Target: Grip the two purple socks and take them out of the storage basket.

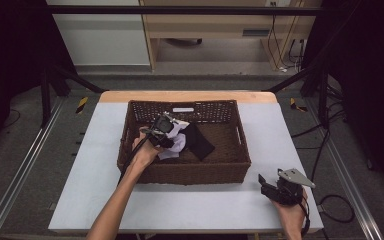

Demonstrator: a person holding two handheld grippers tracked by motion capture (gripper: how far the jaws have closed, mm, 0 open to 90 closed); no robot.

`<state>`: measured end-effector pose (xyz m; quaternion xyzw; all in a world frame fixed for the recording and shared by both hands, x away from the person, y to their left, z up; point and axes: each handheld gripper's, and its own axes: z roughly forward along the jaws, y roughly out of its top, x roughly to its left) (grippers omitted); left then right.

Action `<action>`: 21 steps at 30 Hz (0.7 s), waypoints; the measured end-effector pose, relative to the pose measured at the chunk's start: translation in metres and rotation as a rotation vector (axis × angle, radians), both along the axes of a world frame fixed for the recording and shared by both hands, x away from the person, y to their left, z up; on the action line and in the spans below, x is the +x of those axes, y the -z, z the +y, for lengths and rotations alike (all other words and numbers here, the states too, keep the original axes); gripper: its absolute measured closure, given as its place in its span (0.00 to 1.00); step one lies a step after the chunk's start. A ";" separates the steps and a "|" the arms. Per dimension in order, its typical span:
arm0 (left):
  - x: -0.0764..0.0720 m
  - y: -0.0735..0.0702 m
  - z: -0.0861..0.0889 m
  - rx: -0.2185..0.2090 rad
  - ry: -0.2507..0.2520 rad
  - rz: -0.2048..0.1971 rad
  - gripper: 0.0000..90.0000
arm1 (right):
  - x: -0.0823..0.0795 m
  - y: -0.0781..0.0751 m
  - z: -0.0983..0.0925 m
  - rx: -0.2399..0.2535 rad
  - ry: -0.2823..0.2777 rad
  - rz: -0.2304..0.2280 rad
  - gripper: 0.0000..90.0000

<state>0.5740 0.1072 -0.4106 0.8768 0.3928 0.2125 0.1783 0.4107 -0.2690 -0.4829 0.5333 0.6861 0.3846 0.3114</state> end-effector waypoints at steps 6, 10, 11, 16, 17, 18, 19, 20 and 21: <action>0.002 -0.001 0.004 -0.034 -0.019 0.032 0.95 | 0.000 0.000 0.000 -0.002 -0.002 0.002 0.32; -0.001 -0.005 0.007 -0.077 -0.021 -0.002 0.96 | 0.000 0.000 0.000 -0.009 -0.003 0.004 0.32; -0.004 -0.007 0.010 -0.108 -0.020 -0.030 0.96 | 0.000 0.000 0.000 -0.009 -0.002 0.005 0.32; -0.009 -0.014 0.016 -0.182 -0.007 -0.089 0.96 | 0.000 0.001 -0.001 -0.012 -0.003 0.006 0.33; -0.011 -0.015 0.017 -0.191 -0.004 -0.105 0.97 | 0.000 0.001 -0.001 -0.012 -0.003 0.008 0.33; -0.013 -0.017 0.018 -0.208 -0.004 -0.125 0.97 | 0.000 0.001 0.000 -0.013 -0.003 0.010 0.33; -0.013 -0.017 0.019 -0.211 -0.001 -0.124 0.97 | 0.000 0.001 0.000 -0.014 -0.003 0.011 0.33; -0.013 -0.017 0.019 -0.206 -0.003 -0.126 0.97 | 0.000 0.001 0.000 -0.015 -0.004 0.012 0.33; -0.013 -0.016 0.018 -0.208 -0.003 -0.125 0.97 | 0.000 0.001 0.000 -0.016 -0.005 0.012 0.33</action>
